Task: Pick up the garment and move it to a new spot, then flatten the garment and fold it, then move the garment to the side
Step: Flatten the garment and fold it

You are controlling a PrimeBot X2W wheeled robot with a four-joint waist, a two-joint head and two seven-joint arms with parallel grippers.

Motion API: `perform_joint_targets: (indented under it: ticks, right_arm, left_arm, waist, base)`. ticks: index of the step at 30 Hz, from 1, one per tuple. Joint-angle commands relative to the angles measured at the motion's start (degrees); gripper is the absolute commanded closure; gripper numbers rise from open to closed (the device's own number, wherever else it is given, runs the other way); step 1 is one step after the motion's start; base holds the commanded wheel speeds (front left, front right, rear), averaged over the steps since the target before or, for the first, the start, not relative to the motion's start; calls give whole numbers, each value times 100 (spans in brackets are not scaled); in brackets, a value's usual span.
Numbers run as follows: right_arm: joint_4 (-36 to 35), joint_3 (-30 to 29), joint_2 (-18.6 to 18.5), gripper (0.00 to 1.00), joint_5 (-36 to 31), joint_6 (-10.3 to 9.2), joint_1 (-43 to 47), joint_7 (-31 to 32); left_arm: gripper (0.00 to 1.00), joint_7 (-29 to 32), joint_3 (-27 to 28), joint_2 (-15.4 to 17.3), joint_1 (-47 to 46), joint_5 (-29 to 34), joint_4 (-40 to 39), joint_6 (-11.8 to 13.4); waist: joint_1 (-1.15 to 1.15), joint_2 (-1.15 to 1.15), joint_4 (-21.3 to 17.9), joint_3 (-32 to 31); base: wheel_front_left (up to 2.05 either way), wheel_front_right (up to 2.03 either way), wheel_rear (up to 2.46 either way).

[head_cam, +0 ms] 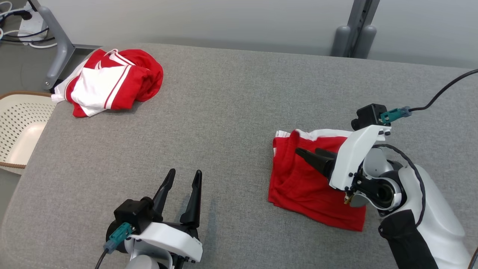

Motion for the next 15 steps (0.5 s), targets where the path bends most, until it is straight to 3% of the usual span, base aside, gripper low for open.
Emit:
perform_joint_targets:
  ticks: [1, 8, 15]
  right_arm:
    - [71, 52, -24, 0, 92, 3, -81, -86]
    - [233, 403, -26, 0, 540, 3, -310, -464]
    - [-300, 533, -27, 0, -101, 3, -289, -1336]
  left_arm:
    - [0, -25, 10, 23, -73, -21, -2, 27]
    - [0, -25, 27, 23, -47, 45, -23, 34]
    - [0, -25, 57, 23, -104, 135, -78, 25]
  waist:
    - [0, 0, -2, -4]
    - [0, 0, -60, -24]
    - [0, 0, -226, -50]
  base:
    - [0, 0, 0]
    - [0, 0, 0]
    - [0, 0, 0]
